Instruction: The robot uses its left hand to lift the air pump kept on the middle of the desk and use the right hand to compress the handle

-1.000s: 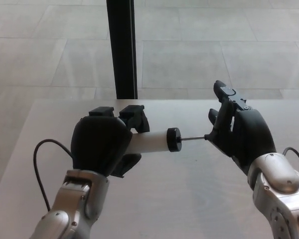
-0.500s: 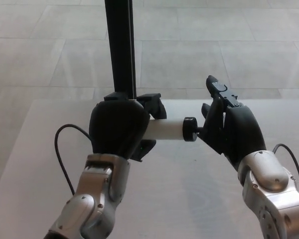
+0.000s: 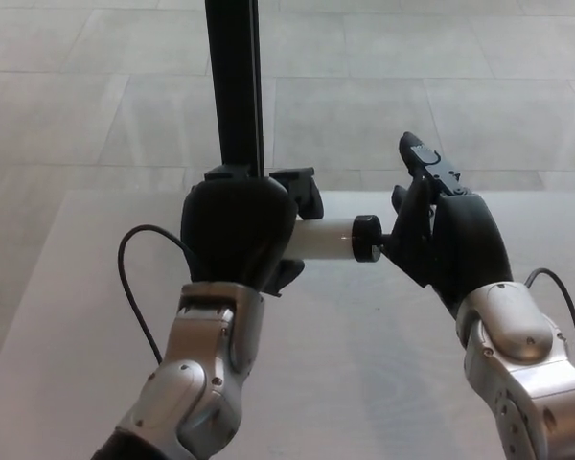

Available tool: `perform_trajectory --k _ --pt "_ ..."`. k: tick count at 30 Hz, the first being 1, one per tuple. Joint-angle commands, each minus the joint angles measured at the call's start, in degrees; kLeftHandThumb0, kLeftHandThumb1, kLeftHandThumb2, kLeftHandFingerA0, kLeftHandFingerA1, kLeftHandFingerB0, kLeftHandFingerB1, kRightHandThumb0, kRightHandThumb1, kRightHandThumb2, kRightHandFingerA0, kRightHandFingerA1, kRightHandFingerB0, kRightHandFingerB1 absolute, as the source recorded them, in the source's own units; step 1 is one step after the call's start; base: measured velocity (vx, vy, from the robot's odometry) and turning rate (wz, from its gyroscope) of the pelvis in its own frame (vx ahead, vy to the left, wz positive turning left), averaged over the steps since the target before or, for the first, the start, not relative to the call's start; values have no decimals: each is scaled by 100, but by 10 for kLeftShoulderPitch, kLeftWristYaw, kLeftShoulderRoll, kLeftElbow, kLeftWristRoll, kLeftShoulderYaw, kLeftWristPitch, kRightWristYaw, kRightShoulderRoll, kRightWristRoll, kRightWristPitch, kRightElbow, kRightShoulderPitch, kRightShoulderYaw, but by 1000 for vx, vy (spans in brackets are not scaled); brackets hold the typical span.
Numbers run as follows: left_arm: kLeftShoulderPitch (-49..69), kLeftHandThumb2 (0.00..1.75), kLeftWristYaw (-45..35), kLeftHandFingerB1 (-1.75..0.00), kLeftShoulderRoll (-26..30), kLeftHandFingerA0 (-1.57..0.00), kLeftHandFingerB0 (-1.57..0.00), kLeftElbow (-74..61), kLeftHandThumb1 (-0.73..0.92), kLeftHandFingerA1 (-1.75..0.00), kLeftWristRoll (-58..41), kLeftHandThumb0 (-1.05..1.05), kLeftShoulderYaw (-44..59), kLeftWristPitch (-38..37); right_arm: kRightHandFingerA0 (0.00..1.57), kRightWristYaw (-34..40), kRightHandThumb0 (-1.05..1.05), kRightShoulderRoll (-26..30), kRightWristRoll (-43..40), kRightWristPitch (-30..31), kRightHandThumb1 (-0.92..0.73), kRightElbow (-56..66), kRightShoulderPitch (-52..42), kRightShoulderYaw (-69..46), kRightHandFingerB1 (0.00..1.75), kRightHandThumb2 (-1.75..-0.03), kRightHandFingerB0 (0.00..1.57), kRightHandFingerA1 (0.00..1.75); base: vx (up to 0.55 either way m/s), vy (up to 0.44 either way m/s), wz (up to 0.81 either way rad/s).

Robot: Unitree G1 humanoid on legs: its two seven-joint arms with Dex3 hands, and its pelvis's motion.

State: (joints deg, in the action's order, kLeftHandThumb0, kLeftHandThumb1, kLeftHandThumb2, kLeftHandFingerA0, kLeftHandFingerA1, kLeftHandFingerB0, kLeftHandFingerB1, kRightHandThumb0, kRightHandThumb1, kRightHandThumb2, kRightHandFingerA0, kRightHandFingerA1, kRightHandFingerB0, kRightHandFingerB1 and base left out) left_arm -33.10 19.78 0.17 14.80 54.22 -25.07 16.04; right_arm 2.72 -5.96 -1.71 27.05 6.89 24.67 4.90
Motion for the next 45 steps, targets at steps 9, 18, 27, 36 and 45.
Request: perform_trajectory --k 9,18,27,36,45 --pt "81 98 -33 -144 26 -94 -79 10 55 -175 -15 -16 -16 8 1 3 -88 83 -30 10 -92 51 -11 -154 26 -87 9 32 0 0 0" --pt "92 84 -178 -150 77 -79 -69 37 64 -171 -39 -19 -70 -15 13 26 -84 102 -47 12 -92 44 7 -245 37 -80 20 47 0 0 0" --pt "40 69 -337 -50 68 -63 -29 51 79 -113 -21 -40 -108 61 16 29 -78 98 -35 4 -92 42 -2 -237 40 -80 25 54 0 0 0" --pt "3 96 -488 -4 76 -3 -13 43 58 -18 -50 -95 -104 128 17 23 -78 102 -34 -1 -91 30 -4 -234 42 -78 30 60 0 0 0" --pt "5 100 -512 -7 98 -4 -10 28 57 -15 -57 -92 -98 113 18 29 -77 97 -32 6 -91 33 -3 -230 42 -78 30 59 0 0 0"
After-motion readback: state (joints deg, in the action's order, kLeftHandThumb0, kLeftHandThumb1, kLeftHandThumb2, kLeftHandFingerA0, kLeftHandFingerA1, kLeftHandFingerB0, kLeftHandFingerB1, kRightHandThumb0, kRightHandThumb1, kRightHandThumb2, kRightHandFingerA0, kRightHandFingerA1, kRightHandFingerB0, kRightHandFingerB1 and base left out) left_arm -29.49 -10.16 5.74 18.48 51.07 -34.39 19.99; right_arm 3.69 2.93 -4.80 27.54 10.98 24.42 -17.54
